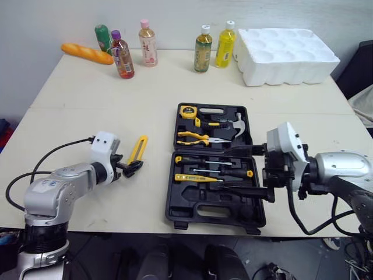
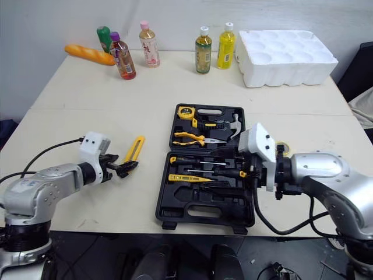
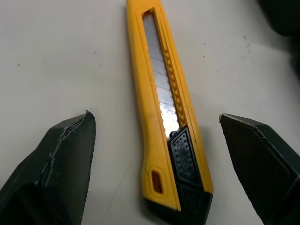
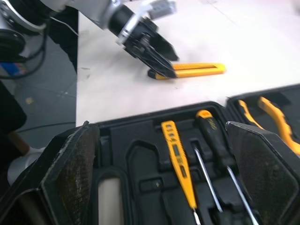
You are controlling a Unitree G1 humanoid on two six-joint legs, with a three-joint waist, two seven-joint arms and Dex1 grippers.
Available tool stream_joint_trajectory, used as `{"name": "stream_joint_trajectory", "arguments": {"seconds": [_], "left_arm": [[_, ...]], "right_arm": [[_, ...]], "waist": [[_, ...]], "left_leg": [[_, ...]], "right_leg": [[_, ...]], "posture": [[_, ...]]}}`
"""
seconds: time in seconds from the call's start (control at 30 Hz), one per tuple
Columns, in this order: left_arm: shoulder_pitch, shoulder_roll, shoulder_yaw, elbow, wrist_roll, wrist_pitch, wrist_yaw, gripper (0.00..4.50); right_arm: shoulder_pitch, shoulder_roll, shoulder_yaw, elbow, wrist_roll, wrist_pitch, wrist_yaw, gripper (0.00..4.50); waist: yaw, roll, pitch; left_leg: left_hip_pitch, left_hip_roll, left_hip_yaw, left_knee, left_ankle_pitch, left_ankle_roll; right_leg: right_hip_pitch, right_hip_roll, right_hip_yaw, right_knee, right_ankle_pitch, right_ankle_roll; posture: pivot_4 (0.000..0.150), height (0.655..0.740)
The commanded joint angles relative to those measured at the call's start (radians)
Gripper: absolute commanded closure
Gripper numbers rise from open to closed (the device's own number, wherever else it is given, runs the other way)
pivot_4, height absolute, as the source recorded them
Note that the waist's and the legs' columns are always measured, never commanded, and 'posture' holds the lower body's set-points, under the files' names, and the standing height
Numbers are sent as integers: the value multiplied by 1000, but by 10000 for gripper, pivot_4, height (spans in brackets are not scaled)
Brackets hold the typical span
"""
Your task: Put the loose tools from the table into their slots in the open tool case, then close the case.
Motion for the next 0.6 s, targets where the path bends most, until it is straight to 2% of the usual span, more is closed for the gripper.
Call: {"name": "stream_joint_trajectory", "arguments": {"seconds": [0.03,0.1,0.23,0.33,0.47,0.6], "left_arm": [[19,-35,-67,-4,30,18,23,6187],[25,-50,-76,-9,45,15,34,12925],[21,-66,-59,-8,52,39,37,31086],[16,-52,-47,-14,49,47,23,31885],[1,21,-47,3,78,-43,-28,31886],[-37,136,-65,-7,45,-150,-197,31886]], "right_arm": [[-16,16,6,1,-19,-25,-8,0],[-16,22,10,6,-29,-30,-11,0],[-17,29,8,12,-42,-34,-13,0],[-16,27,6,14,-45,-37,-13,0],[-15,26,2,14,-49,-37,-13,0],[2,10,-14,2,-41,-23,-13,0]], "waist": [[0,0,0],[0,0,0],[1,0,-1],[0,0,-1],[-3,0,-1],[-5,0,0]], "left_leg": [[0,0,0,0,0,0],[1,0,0,0,0,0],[1,0,0,0,0,0],[1,0,0,0,0,0],[1,0,0,0,0,0],[0,0,0,-1,0,-1]], "right_leg": [[0,0,0,0,0,0],[0,0,0,0,0,0],[1,-1,0,0,0,0],[1,-1,0,0,0,0],[0,0,0,0,0,0],[-1,0,0,0,0,0]], "posture": [[1500,7384],[1500,7384],[1500,7384],[1500,7384],[1500,7384],[1500,7384]]}}
